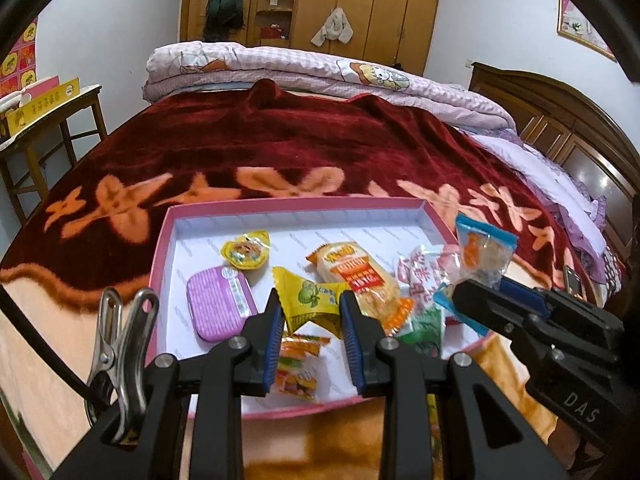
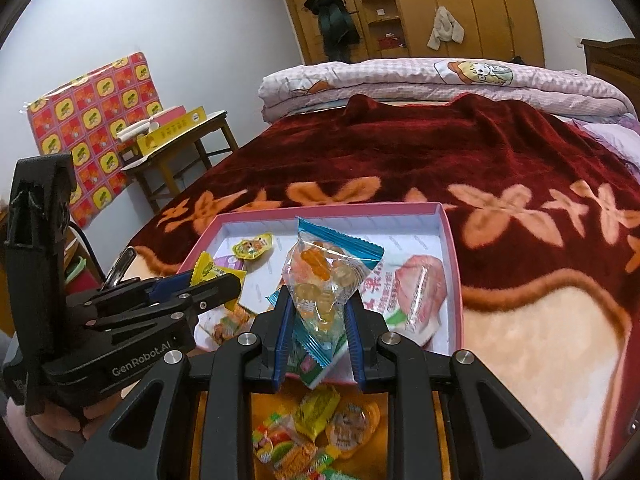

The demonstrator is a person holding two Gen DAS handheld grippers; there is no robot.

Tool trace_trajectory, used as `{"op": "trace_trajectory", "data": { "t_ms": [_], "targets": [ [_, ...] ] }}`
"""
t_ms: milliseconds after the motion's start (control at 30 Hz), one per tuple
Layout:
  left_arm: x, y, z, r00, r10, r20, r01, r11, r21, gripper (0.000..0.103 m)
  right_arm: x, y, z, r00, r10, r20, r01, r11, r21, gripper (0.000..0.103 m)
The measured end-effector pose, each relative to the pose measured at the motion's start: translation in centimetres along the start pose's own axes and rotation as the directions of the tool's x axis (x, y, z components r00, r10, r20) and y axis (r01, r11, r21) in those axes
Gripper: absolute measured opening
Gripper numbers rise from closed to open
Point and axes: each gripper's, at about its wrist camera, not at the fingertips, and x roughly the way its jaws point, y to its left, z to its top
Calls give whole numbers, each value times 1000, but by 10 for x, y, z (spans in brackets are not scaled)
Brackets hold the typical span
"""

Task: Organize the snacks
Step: 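Carry the yellow candy and clear gummy bag into the tray with both grippers, then open both grippers to release the yellow candy and gummy bag in the tray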

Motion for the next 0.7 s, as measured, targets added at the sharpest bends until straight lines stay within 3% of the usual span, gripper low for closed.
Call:
{"op": "trace_trajectory", "data": {
  "t_ms": [700],
  "targets": [
    [36, 6, 4, 1000, 6, -26, -6, 1000, 2, 29, 54, -2, 18, 998, -1, -65, 2, 1000, 5, 25]
  ]
}}
